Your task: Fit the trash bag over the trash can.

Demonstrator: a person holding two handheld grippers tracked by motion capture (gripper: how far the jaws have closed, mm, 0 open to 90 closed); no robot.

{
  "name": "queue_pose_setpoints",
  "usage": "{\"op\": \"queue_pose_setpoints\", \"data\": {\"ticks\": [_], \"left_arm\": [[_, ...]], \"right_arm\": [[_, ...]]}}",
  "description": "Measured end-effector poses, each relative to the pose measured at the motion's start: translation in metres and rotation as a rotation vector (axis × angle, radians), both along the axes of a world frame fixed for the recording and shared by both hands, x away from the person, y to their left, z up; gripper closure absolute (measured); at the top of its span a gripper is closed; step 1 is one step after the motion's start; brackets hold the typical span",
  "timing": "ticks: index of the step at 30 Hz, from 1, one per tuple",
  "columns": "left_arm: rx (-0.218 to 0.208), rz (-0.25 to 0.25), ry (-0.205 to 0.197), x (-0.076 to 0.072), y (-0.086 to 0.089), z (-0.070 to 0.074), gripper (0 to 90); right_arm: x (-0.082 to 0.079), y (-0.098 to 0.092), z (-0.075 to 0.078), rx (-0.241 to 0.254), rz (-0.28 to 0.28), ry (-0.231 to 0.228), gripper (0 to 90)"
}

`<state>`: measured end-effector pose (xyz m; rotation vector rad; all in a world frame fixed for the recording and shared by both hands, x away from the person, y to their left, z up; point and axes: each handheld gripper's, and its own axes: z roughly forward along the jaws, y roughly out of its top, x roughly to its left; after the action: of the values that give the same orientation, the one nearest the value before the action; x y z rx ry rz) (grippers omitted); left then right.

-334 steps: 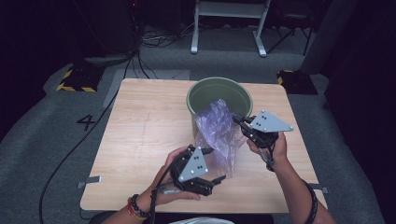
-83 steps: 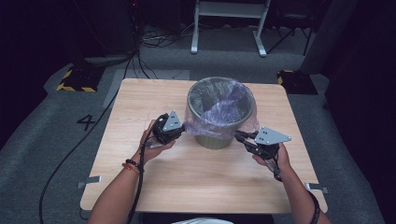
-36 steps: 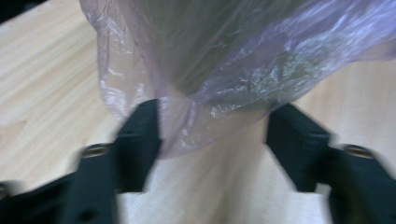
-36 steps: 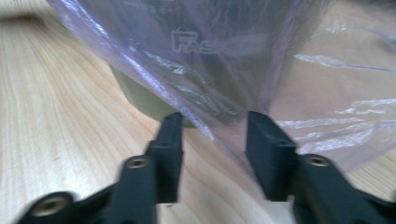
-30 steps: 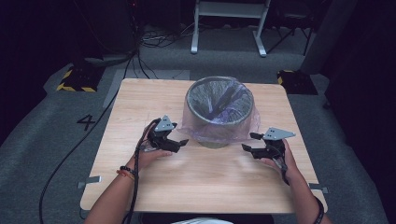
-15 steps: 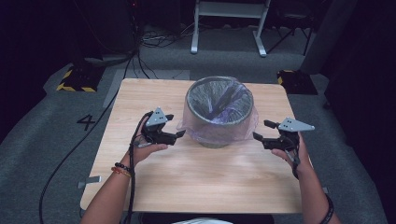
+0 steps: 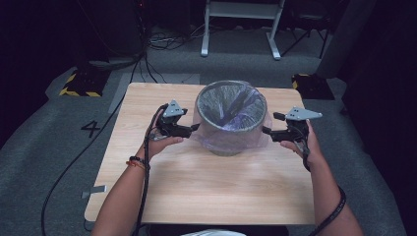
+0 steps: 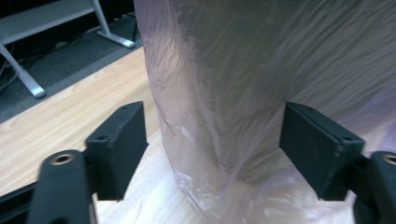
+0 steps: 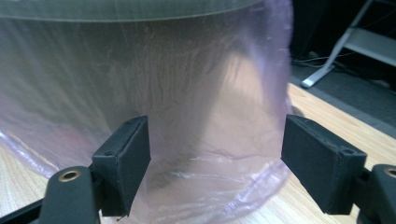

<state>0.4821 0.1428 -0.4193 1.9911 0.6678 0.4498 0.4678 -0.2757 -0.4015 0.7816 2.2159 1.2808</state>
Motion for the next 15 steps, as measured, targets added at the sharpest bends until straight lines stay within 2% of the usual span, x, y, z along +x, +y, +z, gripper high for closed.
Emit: {"op": "queue_pose_setpoints", "data": {"ticks": [2,5,7,10,12,15], "left_arm": [[-0.004,-0.008,0.019,0.005,-0.002,-0.003,28.7],[0.011,-0.018,0.03,0.01,-0.005,-0.006,37.8],[0.0,-0.028,0.034,0.012,-0.005,-0.008,44.9],[-0.002,-0.065,0.039,0.013,-0.005,-0.009,61.7],[0.026,-0.069,0.033,0.013,-0.007,-0.01,72.6],[0.041,-0.067,0.027,0.012,-0.012,-0.012,87.3]], "right_arm": [[0.004,0.003,-0.002,-0.013,0.012,0.0,29.9],[0.007,0.007,-0.007,-0.016,0.045,0.009,44.0],[0.009,0.009,-0.01,-0.023,0.053,0.011,58.3],[0.009,0.011,-0.014,-0.009,0.088,0.011,72.8],[0.008,0.013,-0.016,-0.009,0.109,0.013,82.1],[0.008,0.015,-0.021,-0.016,0.123,0.016,89.8]]}}
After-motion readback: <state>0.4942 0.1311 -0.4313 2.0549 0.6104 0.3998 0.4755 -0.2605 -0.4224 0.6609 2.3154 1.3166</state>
